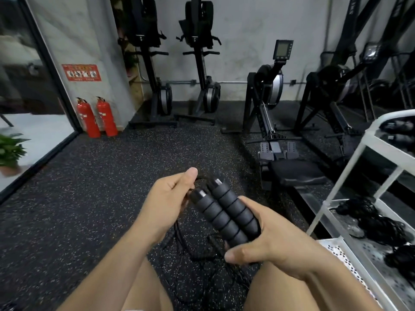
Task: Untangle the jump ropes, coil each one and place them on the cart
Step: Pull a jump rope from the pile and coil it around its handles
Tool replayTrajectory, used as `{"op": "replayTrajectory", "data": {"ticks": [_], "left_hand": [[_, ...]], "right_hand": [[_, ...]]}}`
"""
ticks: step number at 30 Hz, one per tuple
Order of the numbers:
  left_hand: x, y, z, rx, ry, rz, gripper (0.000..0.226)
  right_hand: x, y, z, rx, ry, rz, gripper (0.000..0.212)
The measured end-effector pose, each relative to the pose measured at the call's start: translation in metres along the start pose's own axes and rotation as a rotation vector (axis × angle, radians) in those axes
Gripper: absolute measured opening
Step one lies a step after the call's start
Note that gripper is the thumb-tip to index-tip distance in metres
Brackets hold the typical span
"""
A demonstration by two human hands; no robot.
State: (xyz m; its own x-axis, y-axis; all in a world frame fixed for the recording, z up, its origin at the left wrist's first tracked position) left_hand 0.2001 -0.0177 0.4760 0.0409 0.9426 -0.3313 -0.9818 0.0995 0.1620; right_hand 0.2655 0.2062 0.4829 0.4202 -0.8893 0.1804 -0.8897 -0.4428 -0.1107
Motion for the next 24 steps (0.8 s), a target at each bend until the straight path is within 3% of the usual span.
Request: {"op": "replayTrajectory", "data": {"ticks": [3, 6, 13, 24], "left_hand": [[-0.002, -0.022, 0.010, 0.012, -0.010, -0.016, 0.049], [-0.002, -0.042, 0.019, 0.054, 0.004, -0.088, 0.048], [-0.008, -0.098, 0.032, 0.156, -0.031, -0.271, 0.034], [-0.019, -0.132, 0.024, 0.191, -0.123, -0.164, 0.034]], "right_hand": [[0.011, -0.018, 0.010, -0.054, 0.096, 0.123, 0.052], [0.023, -0.041, 0.012, -0.065, 0.130, 0.181, 0.051], [0.045, -0.097, 0.022, -0.115, 0.154, 0.147, 0.040], [0.077, -0.108, 0.028, -0.214, 0.183, 0.039, 0.045]]}}
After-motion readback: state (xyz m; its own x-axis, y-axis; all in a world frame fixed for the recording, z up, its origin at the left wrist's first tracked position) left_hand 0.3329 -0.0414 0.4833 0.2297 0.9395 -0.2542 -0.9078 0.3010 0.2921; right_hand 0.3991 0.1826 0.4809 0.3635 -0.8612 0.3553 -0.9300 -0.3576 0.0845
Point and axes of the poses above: each hand's wrist, its own y-axis towards the middle knuckle, its own x-axis out of the palm, z = x × y, the point moved 2 cm from there along y, towards the middle knuckle, and after that the axes turned 15 degrees about y, right-handed, at the moved point
